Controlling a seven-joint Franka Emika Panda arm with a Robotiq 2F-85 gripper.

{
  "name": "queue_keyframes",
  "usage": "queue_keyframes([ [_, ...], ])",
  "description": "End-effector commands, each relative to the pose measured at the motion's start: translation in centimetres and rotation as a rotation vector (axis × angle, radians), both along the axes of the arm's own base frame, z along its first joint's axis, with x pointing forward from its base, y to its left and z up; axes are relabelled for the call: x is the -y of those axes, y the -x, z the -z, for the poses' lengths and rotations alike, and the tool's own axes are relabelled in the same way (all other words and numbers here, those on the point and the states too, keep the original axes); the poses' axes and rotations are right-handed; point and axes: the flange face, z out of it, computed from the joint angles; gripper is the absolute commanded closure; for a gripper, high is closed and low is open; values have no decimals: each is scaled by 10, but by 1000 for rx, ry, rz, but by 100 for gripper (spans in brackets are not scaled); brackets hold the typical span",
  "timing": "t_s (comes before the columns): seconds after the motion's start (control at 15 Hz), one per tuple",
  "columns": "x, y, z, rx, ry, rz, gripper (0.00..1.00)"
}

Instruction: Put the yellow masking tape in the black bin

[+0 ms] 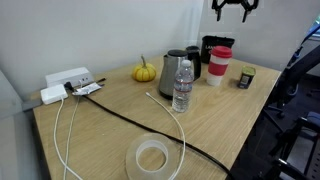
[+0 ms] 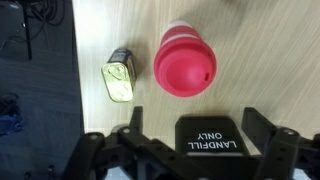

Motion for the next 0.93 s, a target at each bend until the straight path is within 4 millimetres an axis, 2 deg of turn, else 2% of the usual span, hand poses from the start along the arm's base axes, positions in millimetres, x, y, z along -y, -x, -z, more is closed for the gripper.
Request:
queue_keyframes([
  [0.0, -16, 29, -4, -26, -45, -34, 0],
  [0.27, -35, 50, -5, -32, -77, -14, 0],
  [0.53, -40, 68, -4, -53, -140, 6, 0],
  [0.6, -43, 57, -2, -46, -109, -2, 0],
  [0.87, -42, 63, -5, -43, -121, 5, 0],
])
